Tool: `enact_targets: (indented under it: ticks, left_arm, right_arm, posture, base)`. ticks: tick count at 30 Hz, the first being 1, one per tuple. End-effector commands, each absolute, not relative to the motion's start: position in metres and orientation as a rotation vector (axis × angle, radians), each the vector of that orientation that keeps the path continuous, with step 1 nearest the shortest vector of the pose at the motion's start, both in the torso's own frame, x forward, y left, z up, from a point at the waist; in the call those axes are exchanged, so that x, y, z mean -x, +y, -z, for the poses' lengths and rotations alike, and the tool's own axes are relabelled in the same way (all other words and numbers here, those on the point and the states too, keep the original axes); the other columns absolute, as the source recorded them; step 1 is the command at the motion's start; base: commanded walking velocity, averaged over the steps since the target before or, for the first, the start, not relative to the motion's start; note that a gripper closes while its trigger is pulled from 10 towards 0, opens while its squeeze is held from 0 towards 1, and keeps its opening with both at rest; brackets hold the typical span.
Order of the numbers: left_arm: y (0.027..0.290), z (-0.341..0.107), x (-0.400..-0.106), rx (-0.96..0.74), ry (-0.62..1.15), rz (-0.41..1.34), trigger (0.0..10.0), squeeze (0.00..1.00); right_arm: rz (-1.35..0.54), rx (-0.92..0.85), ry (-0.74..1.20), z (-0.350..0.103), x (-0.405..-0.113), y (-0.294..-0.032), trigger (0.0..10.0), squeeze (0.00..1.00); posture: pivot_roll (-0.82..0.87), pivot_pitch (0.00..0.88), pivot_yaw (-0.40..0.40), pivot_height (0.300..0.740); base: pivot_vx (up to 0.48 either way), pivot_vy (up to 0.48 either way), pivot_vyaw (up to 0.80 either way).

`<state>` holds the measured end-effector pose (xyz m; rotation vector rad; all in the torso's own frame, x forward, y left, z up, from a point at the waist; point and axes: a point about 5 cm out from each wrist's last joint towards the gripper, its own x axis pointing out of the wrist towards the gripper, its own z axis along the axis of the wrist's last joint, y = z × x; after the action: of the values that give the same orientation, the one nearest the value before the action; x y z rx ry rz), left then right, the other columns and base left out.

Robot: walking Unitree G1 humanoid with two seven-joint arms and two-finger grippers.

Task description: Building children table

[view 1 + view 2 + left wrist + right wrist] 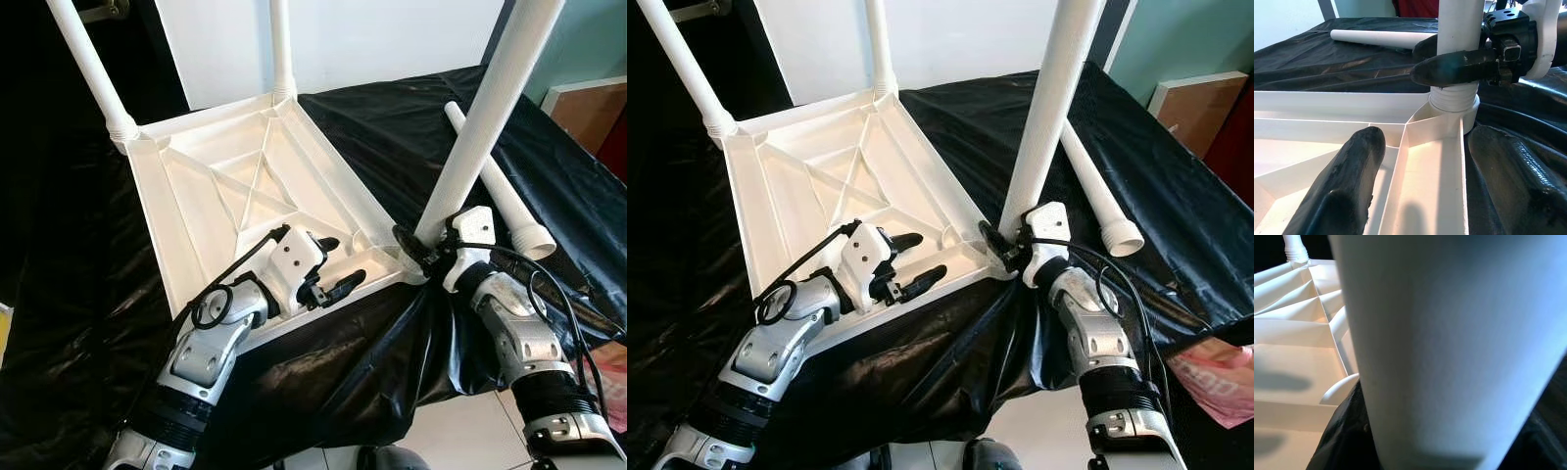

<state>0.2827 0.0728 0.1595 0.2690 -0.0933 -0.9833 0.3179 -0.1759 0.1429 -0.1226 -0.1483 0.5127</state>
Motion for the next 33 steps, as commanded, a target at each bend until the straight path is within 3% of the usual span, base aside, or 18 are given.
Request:
enact_targets:
  ticks: [1,7,8,17,26,33]
  left_arm:
    - [0.073,-0.159,-0.281,-0.271,-0.087,0.991,10.0,0.0]
    - [0.072,-0.16,-0.281,-0.266,-0.085,0.997,10.0,0.0]
    - [0.072,-0.159,-0.281,-0.265,-0.081,1.0,10.0,0.0]
    - [0.071,-0.161,-0.277,-0.256,-0.08,1.016,10.0,0.0]
    - [0.071,-0.158,-0.275,-0.252,-0.069,1.016,10.0,0.0]
    - [0.072,-0.16,-0.278,-0.258,-0.073,1.015,10.0,0.0]
  right_arm:
    - [-0.513,0.118,-0.106,-0.132,-0.315,-0.179,0.0,0.0]
    - [-0.477,0.087,-0.084,-0.123,-0.312,-0.183,0.0,0.0]
    - [-0.425,0.067,-0.063,-0.117,-0.311,-0.183,10.0,0.0]
    - [-0.293,0.036,-0.038,-0.114,-0.308,-0.176,10.0,0.0]
    - [0.085,-0.034,0.003,-0.109,-0.299,-0.153,10.0,0.0]
    - [0.198,-0.056,0.016,-0.106,-0.295,-0.146,10.0,0.0]
  posture:
    - [0.01,0.095,-0.003,0.74]
    - [0.0,0.101,0.0,0.74]
    - [0.0,0.109,0.003,0.74]
    - [-0.01,0.124,0.005,0.74]
    - [0.0,0.119,0.002,0.74]
    - [0.0,0.107,-0.004,0.74]
  base:
    - [0.0,0.0,0.0]
    - [0.0,0.0,0.0]
    - [0.0,0.0,0.0]
    - [0.0,0.0,0.0]
    - [0.0,0.0,0.0]
    - [0.0,0.0,0.0]
